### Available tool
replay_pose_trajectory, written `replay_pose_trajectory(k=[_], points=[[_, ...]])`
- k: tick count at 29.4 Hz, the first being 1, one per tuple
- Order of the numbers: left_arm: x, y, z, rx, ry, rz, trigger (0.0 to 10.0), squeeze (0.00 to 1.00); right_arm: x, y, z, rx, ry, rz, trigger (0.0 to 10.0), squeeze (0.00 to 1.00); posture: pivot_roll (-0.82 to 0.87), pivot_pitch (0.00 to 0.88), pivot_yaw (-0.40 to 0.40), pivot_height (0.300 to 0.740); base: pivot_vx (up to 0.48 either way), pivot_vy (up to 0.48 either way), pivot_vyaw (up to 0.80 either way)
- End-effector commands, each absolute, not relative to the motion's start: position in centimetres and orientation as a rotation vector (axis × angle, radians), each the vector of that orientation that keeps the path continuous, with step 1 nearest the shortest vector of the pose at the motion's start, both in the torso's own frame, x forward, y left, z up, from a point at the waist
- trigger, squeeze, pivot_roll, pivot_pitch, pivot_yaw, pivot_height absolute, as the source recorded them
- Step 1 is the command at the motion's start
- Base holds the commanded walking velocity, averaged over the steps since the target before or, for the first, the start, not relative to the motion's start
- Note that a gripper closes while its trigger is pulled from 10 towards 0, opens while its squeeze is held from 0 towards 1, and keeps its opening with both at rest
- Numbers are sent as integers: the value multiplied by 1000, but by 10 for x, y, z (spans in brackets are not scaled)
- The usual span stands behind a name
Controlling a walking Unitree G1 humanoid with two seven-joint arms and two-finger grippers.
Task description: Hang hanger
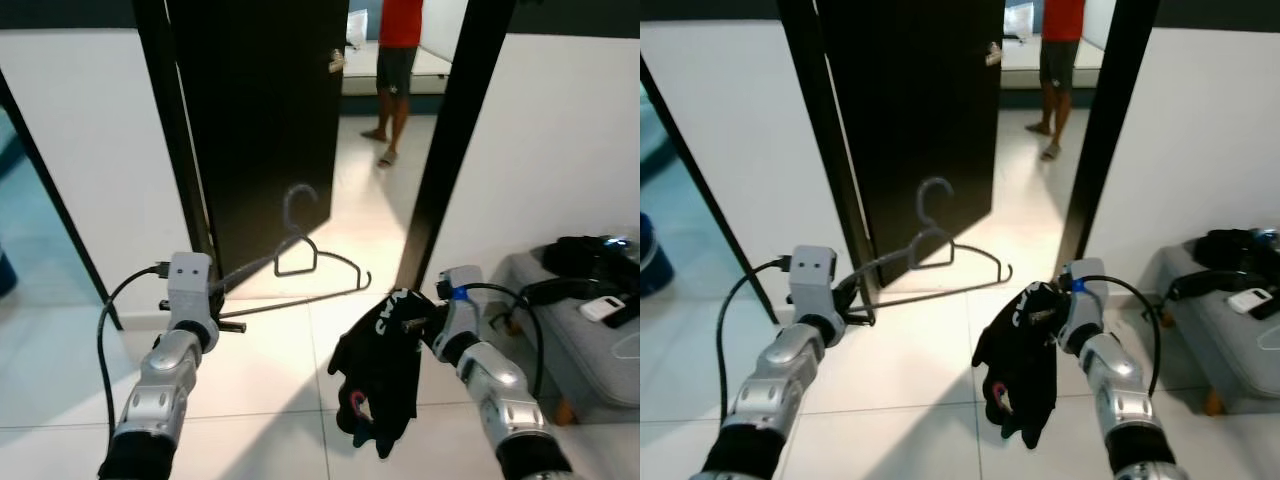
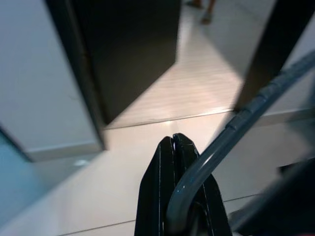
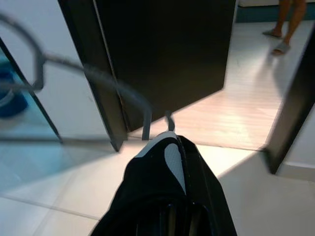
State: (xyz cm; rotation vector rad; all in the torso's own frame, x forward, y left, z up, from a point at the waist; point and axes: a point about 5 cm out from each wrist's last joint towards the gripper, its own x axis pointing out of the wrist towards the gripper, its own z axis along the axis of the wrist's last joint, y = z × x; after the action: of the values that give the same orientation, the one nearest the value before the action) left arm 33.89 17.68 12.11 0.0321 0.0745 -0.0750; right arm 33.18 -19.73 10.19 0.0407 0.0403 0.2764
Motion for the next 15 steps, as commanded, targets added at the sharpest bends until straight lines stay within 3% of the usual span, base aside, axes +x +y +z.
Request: replay_pose_trajectory(k=[1, 9, 15], points=[[340, 180, 119, 52, 82, -68, 10000, 0, 332, -194, 109, 42, -9, 280, 10000, 0, 74, 0, 82, 740, 0, 0, 800], [339, 185, 121, 55, 68, -57, 10000, 0, 332, -189, 109, 47, -10, 295, 10000, 0, 82, 0, 65, 740, 0, 0, 800], [336, 189, 125, 15, 34, -4, 10000, 0, 333, -185, 109, 15, 6, 339, 10000, 0, 84, 0, 8, 740, 0, 0, 800]])
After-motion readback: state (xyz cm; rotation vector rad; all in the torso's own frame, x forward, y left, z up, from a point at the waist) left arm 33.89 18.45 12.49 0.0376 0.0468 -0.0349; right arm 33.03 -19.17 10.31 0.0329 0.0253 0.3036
